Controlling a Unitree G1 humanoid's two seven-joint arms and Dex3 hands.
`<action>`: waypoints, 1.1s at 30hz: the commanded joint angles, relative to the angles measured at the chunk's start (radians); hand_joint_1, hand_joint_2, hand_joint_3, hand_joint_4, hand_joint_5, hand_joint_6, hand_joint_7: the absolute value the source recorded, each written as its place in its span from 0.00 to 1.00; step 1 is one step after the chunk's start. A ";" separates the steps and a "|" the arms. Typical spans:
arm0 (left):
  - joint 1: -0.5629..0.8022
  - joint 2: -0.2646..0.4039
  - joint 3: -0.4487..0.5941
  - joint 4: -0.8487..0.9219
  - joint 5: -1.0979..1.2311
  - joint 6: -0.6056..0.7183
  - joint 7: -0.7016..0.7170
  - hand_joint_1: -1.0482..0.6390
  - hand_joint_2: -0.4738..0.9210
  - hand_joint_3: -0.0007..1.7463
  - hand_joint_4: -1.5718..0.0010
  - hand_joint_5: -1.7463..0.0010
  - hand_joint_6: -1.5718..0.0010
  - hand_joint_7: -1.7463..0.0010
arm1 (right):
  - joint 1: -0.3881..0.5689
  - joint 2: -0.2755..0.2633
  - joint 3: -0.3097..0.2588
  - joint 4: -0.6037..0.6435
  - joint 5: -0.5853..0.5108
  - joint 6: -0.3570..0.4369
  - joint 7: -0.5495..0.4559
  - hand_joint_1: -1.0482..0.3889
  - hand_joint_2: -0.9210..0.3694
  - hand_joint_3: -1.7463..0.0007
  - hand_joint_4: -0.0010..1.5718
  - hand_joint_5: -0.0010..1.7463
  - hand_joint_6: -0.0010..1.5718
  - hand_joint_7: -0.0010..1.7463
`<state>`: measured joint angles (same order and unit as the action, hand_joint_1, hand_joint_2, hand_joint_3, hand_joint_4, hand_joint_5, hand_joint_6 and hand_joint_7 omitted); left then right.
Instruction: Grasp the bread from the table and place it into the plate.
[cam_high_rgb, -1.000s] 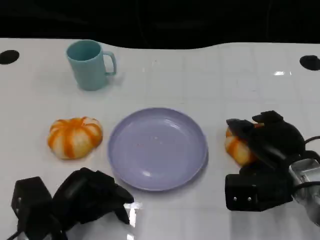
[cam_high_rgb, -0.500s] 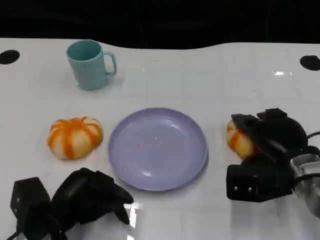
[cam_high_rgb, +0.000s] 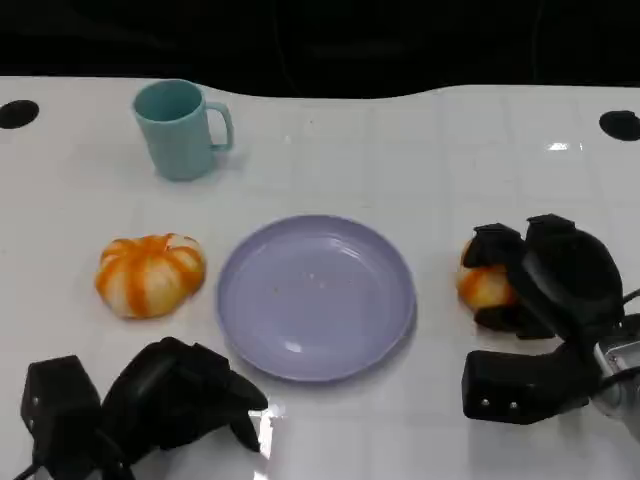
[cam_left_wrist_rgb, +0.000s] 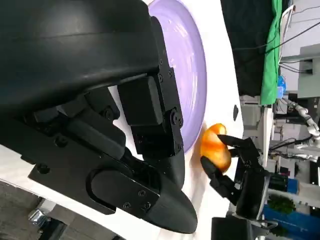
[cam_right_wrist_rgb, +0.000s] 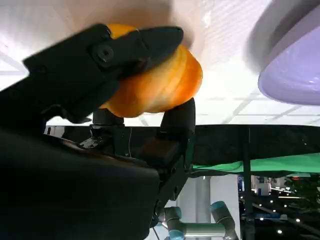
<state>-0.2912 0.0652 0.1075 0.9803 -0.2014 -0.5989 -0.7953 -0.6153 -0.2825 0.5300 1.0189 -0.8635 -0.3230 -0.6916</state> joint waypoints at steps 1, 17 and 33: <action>0.012 0.013 0.004 -0.007 -0.003 0.002 0.005 0.00 0.94 0.00 0.20 0.50 0.01 0.97 | -0.028 -0.013 -0.003 0.014 0.012 -0.013 -0.041 0.57 0.37 0.40 0.58 1.00 0.43 1.00; 0.015 0.013 -0.002 -0.012 0.011 -0.008 0.028 0.00 0.94 0.00 0.20 0.49 0.00 0.97 | -0.044 0.001 -0.032 -0.066 0.062 -0.129 -0.124 0.64 0.49 0.26 0.64 1.00 0.47 1.00; 0.017 0.015 0.000 -0.015 0.004 0.003 0.015 0.00 0.94 0.00 0.22 0.49 0.00 0.97 | -0.012 0.032 -0.044 -0.297 0.167 -0.276 0.162 0.66 0.58 0.09 0.66 1.00 0.54 0.92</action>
<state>-0.2863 0.0643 0.1049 0.9697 -0.1947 -0.5984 -0.7790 -0.6352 -0.2467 0.4907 0.7600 -0.7251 -0.5561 -0.5869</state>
